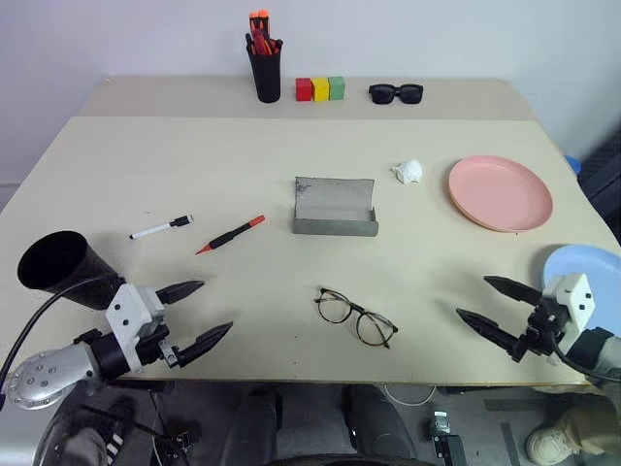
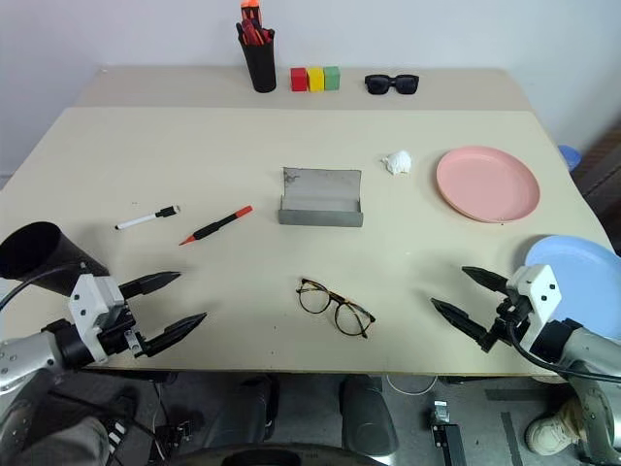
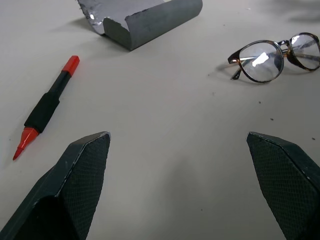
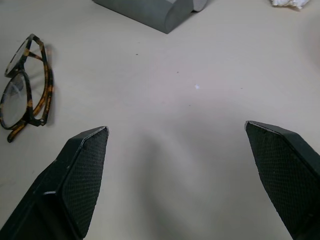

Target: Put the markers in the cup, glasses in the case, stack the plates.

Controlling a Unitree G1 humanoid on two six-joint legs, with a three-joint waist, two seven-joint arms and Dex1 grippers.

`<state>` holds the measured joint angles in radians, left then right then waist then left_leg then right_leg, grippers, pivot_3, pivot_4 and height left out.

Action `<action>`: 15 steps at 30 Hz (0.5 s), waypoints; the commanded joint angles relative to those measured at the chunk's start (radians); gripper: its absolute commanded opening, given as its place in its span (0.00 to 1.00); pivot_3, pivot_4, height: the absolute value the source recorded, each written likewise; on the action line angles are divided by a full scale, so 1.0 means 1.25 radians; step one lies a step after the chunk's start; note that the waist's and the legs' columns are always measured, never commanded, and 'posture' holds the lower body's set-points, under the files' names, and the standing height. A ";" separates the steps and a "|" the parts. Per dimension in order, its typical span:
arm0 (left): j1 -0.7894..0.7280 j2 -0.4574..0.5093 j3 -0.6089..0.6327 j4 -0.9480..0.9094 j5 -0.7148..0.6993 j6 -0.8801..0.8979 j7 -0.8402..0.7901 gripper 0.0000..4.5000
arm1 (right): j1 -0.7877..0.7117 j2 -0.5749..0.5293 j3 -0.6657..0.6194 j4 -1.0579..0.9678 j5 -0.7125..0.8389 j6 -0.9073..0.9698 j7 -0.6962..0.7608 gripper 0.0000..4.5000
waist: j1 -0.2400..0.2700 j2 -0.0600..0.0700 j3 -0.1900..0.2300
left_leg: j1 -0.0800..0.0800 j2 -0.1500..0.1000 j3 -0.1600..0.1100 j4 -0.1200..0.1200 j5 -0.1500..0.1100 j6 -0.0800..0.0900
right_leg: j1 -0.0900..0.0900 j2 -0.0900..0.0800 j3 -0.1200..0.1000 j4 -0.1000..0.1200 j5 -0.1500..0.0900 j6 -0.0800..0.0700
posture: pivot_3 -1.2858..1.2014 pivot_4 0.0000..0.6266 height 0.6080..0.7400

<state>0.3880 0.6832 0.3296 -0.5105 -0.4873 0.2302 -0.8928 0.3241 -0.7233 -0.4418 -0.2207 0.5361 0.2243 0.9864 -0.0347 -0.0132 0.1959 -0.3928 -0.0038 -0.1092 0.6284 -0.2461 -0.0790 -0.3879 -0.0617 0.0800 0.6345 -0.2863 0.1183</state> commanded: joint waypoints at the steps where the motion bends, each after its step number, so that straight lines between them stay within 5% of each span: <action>1: 0.004 0.001 0.014 -0.002 -0.005 -0.023 -0.012 1.00 | -0.005 0.008 -0.008 -0.043 0.022 0.003 -0.006 0.99 | 0.000 0.000 0.000 | 0.000 0.000 0.000 0.000 0.000 0.000 | 0.000 0.000 0.000 0.000 0.000 0.000 | 0.52 0.24 1.00; 15: -0.054 -0.035 -0.046 0.117 0.058 -0.115 -0.017 1.00 | -0.058 0.024 0.000 0.030 -0.001 -0.043 -0.001 0.99 | -0.001 0.000 -0.001 | 0.000 0.000 0.000 0.000 0.000 0.000 | 0.000 0.000 0.000 0.000 0.000 0.000 | 0.52 0.24 1.00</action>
<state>0.3344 0.6423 0.2663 -0.3531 -0.4187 0.0992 -0.9249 0.2666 -0.6881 -0.4343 -0.1937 0.5347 0.1959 0.9796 -0.0357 -0.0138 0.1948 -0.3922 -0.0039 -0.1092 0.6282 -0.2461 -0.0790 -0.3875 -0.0615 0.0800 0.6348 -0.2858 0.1180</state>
